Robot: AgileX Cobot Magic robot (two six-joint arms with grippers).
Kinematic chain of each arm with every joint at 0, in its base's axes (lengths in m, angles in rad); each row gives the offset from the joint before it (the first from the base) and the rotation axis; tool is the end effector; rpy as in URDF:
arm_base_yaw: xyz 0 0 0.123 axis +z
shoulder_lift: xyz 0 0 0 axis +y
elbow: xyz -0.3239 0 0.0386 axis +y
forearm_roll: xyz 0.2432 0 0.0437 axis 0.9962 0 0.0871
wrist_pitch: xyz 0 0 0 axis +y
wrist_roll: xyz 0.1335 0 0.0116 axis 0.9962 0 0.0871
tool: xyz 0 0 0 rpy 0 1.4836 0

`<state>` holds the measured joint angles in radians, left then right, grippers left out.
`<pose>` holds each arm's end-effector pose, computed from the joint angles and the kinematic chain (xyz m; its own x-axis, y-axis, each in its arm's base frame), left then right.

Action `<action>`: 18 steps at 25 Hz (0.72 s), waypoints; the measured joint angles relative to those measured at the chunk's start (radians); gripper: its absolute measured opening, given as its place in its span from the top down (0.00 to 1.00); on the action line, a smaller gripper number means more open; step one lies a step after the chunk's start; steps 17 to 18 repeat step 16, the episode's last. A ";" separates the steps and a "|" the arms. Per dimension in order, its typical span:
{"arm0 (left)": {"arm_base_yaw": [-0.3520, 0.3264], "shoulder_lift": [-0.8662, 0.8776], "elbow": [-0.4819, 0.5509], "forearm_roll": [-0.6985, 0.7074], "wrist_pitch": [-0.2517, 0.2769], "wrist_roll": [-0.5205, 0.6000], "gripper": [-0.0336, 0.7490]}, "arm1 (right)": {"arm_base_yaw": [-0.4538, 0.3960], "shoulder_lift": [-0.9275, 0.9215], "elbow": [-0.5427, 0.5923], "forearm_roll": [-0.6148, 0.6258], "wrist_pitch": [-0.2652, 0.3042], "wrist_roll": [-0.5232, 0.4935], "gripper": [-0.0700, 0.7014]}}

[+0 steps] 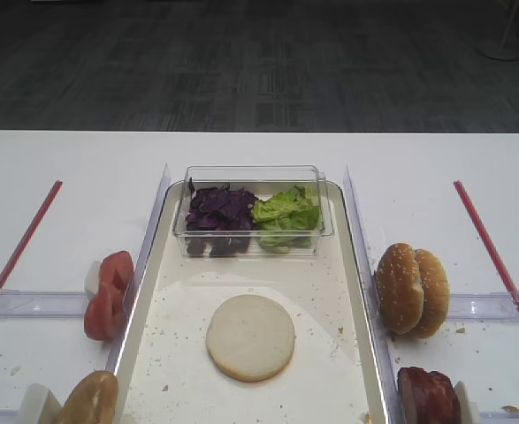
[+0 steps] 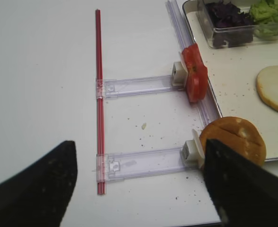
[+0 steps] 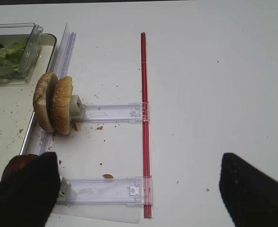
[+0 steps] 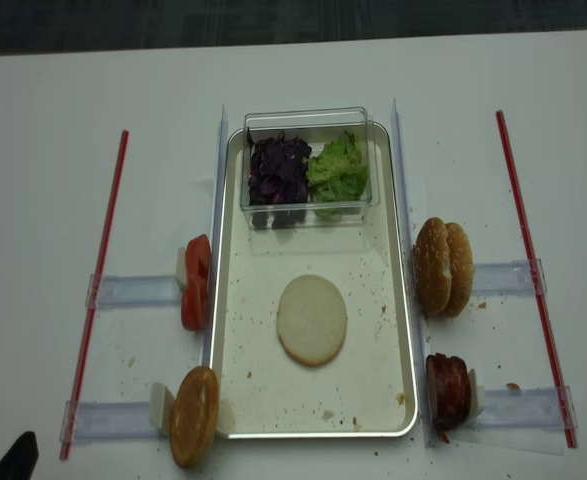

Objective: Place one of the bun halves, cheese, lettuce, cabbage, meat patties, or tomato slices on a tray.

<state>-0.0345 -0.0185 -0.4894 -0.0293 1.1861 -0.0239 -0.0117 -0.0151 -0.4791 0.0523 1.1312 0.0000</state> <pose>-0.0222 -0.0029 0.2374 -0.5584 -0.0156 -0.8294 0.0376 0.9983 -0.0441 -0.0169 0.0065 0.2406 -0.5225 0.0284 -0.8521 -0.0170 0.9989 0.0437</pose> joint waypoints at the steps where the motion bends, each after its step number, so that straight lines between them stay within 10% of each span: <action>1: 0.000 0.000 0.000 0.000 0.000 0.000 0.31 | 0.000 0.000 0.000 0.000 0.000 0.000 0.01; 18: 0.000 0.000 0.000 0.000 0.000 0.000 0.31 | 0.000 0.000 0.000 0.000 0.000 0.000 0.01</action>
